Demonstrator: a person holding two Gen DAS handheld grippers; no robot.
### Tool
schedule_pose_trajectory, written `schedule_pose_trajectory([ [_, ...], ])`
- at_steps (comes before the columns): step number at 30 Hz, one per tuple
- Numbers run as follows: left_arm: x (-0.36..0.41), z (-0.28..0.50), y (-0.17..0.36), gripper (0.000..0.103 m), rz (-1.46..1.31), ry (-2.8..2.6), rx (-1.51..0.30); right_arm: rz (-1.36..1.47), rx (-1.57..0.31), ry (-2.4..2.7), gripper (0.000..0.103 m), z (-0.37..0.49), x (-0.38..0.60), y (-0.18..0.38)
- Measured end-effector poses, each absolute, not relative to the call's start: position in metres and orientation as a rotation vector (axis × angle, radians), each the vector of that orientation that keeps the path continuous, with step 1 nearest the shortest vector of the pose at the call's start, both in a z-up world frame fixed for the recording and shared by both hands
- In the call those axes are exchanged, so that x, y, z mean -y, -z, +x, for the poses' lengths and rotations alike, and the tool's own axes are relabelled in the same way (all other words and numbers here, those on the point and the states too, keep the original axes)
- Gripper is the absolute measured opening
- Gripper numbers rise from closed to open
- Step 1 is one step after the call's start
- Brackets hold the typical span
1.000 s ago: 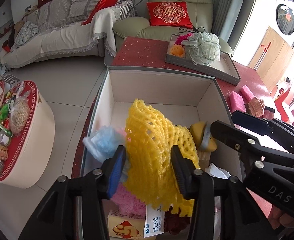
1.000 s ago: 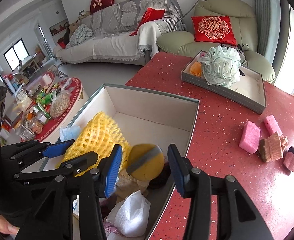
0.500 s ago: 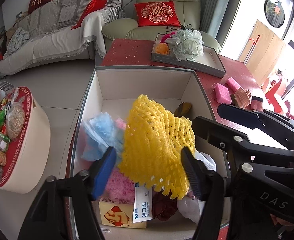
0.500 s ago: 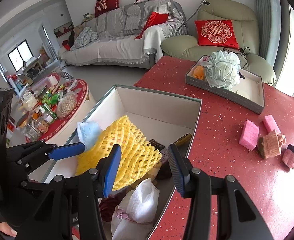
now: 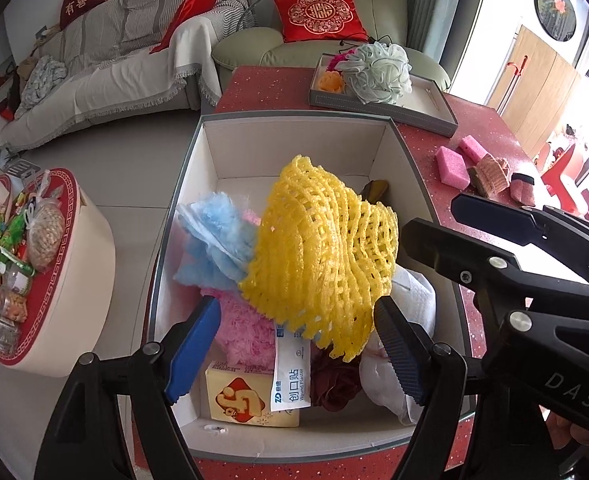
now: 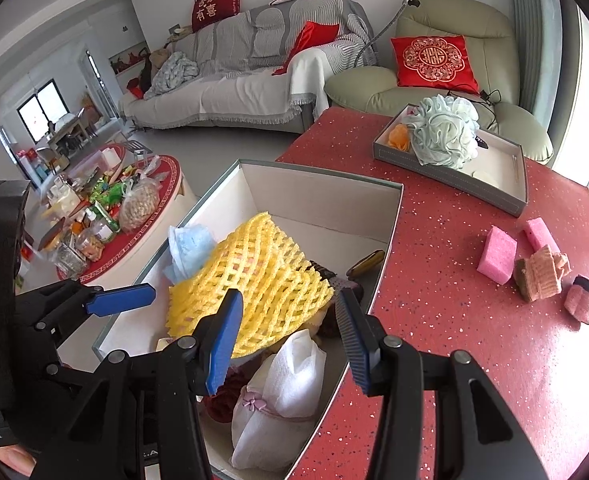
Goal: Organize soft objects
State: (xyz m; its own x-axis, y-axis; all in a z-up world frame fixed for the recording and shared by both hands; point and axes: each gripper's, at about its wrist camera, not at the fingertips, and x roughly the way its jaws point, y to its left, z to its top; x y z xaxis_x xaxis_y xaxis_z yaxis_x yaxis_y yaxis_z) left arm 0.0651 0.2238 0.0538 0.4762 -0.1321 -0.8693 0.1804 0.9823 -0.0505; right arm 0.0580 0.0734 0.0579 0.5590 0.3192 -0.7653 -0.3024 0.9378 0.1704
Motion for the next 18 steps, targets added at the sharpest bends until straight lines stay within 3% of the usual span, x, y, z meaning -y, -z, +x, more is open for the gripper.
schedule_pose_trajectory([
  [1, -0.2231, 0.0640, -0.0536, 0.081, 0.060, 0.186, -1.059, 0.019, -0.909, -0.367, 0.052, 0.0573, -0.0735, -0.0578],
  [4, -0.2213, 0.0619, -0.0538, 0.098, 0.082, 0.168, -1.064, 0.016, -0.915, -0.364, 0.052, 0.0549, -0.0730, -0.0577],
  [18, -0.2179, 0.0620, -0.0540, 0.098, 0.045, 0.178, -1.095, 0.020, -0.921, -0.368, 0.052, 0.0512, -0.0725, -0.0565],
])
